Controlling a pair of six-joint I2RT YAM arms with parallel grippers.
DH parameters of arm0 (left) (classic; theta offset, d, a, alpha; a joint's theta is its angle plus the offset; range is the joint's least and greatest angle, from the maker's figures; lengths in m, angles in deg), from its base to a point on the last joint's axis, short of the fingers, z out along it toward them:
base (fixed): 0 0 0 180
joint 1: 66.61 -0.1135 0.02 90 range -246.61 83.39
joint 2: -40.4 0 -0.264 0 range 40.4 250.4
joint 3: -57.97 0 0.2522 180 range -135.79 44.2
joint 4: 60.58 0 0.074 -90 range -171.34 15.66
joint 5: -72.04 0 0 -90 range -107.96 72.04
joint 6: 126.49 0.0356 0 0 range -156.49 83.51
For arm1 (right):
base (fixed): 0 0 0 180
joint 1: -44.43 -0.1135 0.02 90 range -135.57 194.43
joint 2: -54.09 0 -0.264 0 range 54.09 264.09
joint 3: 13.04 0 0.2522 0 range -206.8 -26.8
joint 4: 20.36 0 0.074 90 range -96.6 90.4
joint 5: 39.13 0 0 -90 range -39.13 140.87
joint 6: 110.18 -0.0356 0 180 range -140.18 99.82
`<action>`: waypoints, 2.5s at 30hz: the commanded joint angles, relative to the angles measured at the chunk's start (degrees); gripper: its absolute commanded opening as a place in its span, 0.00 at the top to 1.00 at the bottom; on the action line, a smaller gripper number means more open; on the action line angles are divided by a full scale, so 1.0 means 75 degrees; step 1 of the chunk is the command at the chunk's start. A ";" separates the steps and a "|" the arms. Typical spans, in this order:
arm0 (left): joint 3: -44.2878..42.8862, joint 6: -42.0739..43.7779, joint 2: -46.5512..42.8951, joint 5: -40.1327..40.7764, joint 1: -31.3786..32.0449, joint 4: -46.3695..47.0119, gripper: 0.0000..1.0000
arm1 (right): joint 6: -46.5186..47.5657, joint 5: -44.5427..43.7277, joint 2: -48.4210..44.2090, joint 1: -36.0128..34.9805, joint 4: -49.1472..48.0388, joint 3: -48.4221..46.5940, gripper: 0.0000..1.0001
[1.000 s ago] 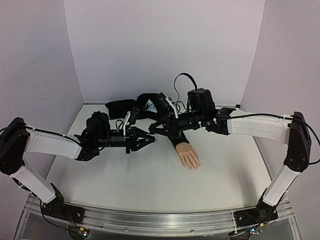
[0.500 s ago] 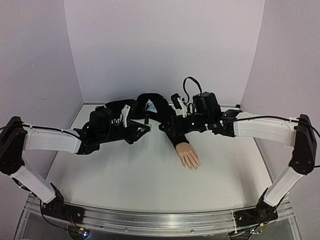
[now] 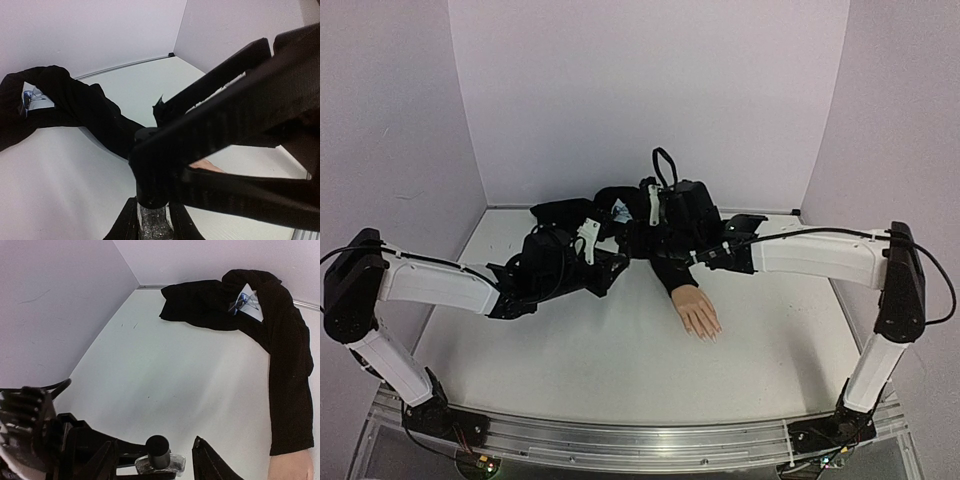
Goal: Paint the nails
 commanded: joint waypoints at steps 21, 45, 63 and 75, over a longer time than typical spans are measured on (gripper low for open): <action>0.0904 -0.0905 -0.1201 -0.7797 -0.1398 0.2238 1.00 | 0.4241 0.6605 -0.1131 0.0817 0.0265 0.1200 1.00; -0.0045 0.0781 -0.0364 0.0020 -0.0005 0.0440 1.00 | 0.0578 0.0579 -0.1507 0.0487 0.0351 0.1121 0.41; -0.0026 0.0744 -0.0370 0.0236 0.0331 0.0817 1.00 | 0.0345 0.0719 0.0301 -0.0006 0.0634 -0.0727 0.74; 0.0862 -0.0740 -0.1432 -0.7289 -0.1279 0.2021 1.00 | 0.4139 0.4948 -0.1373 0.0394 0.0653 0.0908 1.00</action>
